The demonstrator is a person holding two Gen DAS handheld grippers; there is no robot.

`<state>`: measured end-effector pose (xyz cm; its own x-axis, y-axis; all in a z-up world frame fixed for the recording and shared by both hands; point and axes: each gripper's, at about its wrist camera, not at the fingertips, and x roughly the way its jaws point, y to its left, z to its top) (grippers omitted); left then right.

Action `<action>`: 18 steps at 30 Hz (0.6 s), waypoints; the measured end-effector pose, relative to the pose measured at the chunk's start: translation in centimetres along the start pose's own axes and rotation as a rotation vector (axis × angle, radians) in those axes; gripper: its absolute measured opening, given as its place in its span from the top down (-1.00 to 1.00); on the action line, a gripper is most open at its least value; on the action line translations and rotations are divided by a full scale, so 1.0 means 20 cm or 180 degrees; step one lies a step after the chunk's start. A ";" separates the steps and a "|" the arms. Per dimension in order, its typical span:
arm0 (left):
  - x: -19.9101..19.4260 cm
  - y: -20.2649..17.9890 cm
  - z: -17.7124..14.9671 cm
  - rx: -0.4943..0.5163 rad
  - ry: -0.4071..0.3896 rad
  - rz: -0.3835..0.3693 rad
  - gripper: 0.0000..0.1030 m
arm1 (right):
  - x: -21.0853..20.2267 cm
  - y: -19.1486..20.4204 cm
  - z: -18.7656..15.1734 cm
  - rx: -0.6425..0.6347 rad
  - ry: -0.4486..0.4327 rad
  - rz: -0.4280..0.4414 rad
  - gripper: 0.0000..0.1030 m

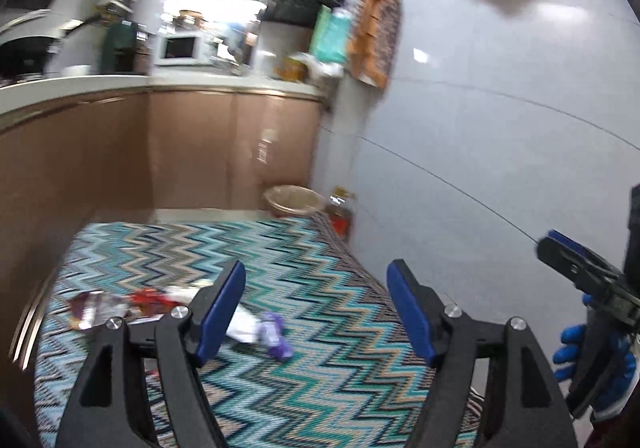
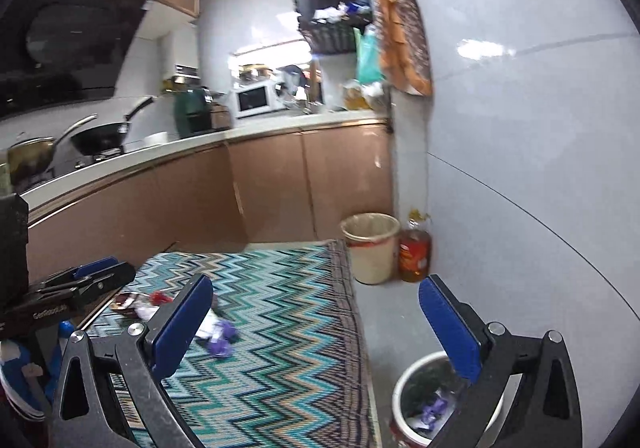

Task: Collect trash
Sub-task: 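Move both tools back to the remaining trash on the cloth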

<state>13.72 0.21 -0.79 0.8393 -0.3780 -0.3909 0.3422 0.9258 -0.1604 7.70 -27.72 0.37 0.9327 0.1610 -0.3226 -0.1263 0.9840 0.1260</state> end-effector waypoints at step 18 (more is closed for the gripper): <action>-0.39 0.43 -0.22 -0.0408 -0.0355 0.1221 -0.41 | 0.00 0.49 -0.10 -0.0434 0.0122 0.0454 -1.00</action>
<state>8.31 11.17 -3.21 0.9387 0.0032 -0.3448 -0.0535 0.9892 -0.1365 5.74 -18.01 -0.18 0.8889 0.2998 -0.3465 -0.3032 0.9518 0.0456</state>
